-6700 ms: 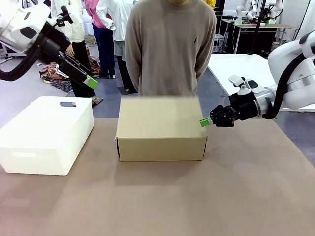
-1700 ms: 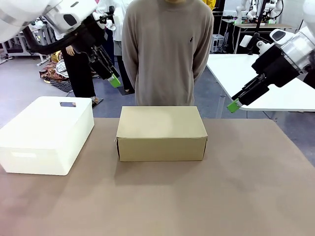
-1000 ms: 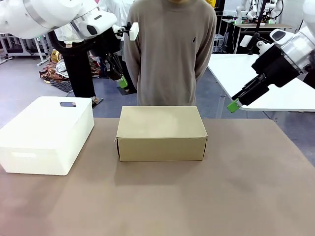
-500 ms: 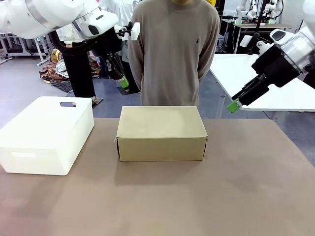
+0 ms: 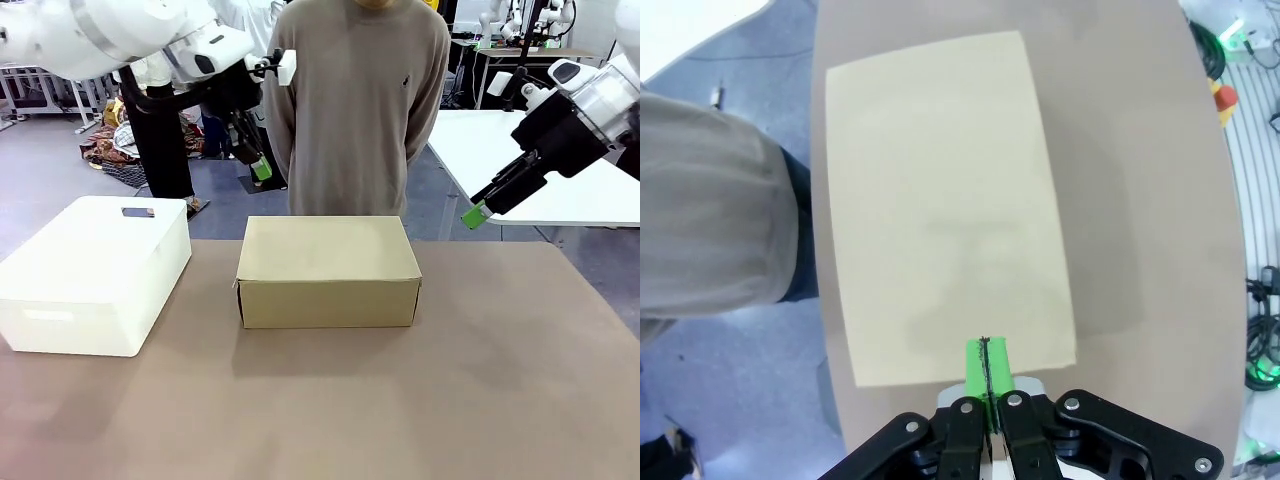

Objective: Pack the shoes into the box.
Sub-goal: Press down on the lid of the Shoes Box.

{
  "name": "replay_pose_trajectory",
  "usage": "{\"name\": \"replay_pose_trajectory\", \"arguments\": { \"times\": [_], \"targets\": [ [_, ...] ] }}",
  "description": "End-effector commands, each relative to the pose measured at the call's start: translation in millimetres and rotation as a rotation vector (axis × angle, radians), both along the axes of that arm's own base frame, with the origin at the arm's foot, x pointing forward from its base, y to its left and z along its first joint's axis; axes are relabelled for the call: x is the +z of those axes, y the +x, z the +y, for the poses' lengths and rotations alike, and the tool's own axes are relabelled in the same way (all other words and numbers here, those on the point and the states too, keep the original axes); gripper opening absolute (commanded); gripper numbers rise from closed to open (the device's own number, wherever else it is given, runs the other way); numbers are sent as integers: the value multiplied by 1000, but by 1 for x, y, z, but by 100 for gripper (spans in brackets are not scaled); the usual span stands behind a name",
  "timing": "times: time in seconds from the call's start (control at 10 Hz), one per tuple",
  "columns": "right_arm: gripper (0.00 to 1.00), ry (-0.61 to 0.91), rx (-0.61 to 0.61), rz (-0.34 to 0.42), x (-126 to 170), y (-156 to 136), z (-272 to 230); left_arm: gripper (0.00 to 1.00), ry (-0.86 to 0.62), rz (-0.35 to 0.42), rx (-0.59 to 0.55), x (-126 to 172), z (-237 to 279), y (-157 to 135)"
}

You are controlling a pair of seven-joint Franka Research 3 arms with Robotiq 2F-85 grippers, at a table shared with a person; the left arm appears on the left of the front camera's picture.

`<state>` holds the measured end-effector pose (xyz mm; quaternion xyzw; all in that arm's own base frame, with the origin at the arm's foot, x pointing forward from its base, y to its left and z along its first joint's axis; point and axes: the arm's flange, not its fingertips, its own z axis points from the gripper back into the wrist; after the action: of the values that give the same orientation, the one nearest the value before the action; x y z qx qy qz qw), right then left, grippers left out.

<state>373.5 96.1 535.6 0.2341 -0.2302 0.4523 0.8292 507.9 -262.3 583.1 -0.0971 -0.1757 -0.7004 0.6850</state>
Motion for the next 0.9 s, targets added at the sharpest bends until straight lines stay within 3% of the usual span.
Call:
{"name": "replay_pose_trajectory", "arguments": {
  "times": [0.0, 0.8],
  "targets": [
    [100, -14, -14, 0, 0, 0, 1, 0, 43, 13, -23, 5, -21, 34],
    [100, -14, -14, 0, 0, 0, 1, 0, 179, -19, 67, -71, -87, 124]
  ]
}}
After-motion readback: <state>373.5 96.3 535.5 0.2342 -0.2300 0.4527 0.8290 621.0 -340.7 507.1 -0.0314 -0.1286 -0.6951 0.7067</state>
